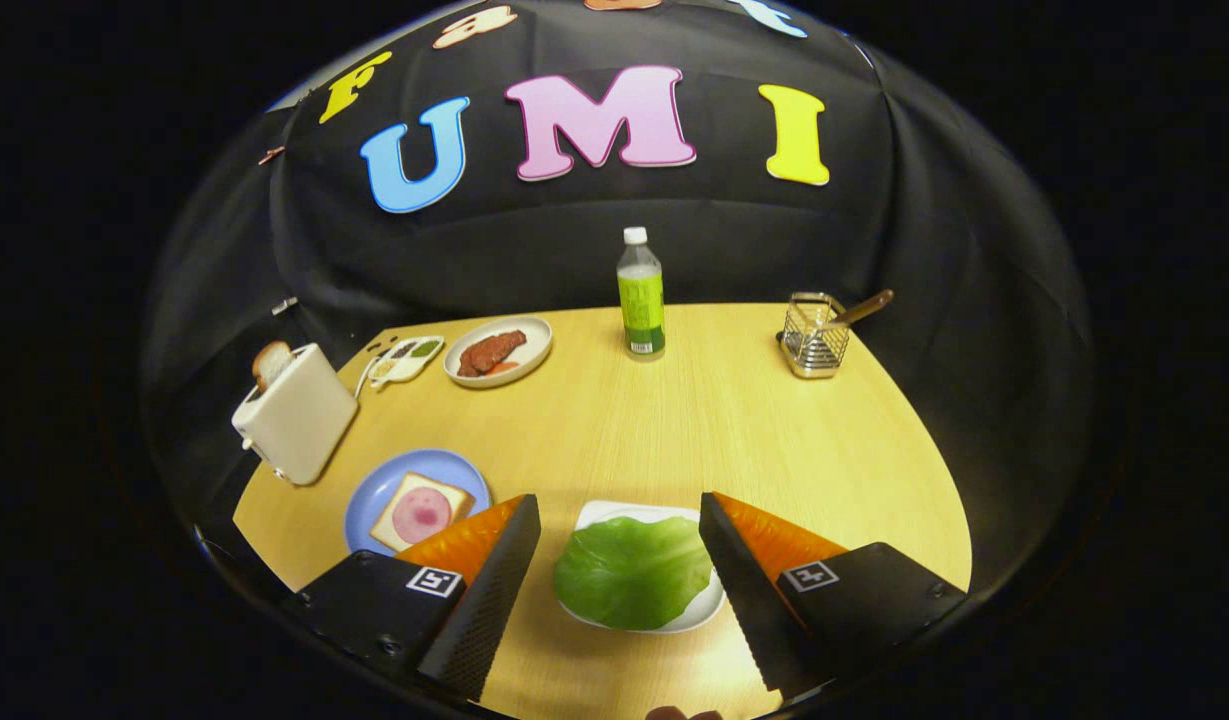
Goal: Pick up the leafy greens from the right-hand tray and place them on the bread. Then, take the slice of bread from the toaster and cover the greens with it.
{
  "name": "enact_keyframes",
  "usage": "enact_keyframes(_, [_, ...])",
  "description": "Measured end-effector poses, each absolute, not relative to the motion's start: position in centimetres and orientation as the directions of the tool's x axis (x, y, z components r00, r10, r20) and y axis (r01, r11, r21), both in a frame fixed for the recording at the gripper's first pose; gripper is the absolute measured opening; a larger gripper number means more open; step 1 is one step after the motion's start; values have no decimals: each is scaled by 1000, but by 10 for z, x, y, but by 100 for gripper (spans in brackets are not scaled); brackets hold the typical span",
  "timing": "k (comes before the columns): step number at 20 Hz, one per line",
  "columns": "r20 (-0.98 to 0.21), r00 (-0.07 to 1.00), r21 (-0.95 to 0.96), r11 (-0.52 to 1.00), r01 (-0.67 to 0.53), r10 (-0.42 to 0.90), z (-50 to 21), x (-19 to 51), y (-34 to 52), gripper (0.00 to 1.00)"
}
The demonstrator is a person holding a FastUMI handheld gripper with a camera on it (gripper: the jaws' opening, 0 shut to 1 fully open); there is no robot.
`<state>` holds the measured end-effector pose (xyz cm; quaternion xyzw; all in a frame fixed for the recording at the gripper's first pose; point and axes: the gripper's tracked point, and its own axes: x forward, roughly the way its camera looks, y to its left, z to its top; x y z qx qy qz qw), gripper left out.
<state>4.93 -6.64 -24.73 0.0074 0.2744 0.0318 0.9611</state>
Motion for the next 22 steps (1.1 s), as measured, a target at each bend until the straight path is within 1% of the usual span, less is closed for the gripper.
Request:
enact_keyframes(5, [-607, 794, -18, 998, -65, 40, -307, 56, -70, 100])
enact_keyframes(10, [-666, 746, -49, 997, -66, 17, -342, 53, -79, 99])
enact_keyframes(13, [-689, 725, -69, 994, -80, 11, -356, 52, -79, 100])
enact_keyframes(17, [-687, 727, -73, 994, -81, 9, -354, 54, -78, 100])
enact_keyframes(19, [-688, 725, -74, 991, -107, 27, -354, 52, -75, 99])
enact_keyframes(20, [-692, 721, -78, 990, -119, 32, -353, 52, -73, 96])
enact_keyframes(21, [-703, 710, -81, 987, -137, 41, -354, 50, -71, 83])
enact_keyframes(22, [-707, 706, -81, 986, -148, 48, -354, 49, -69, 80])
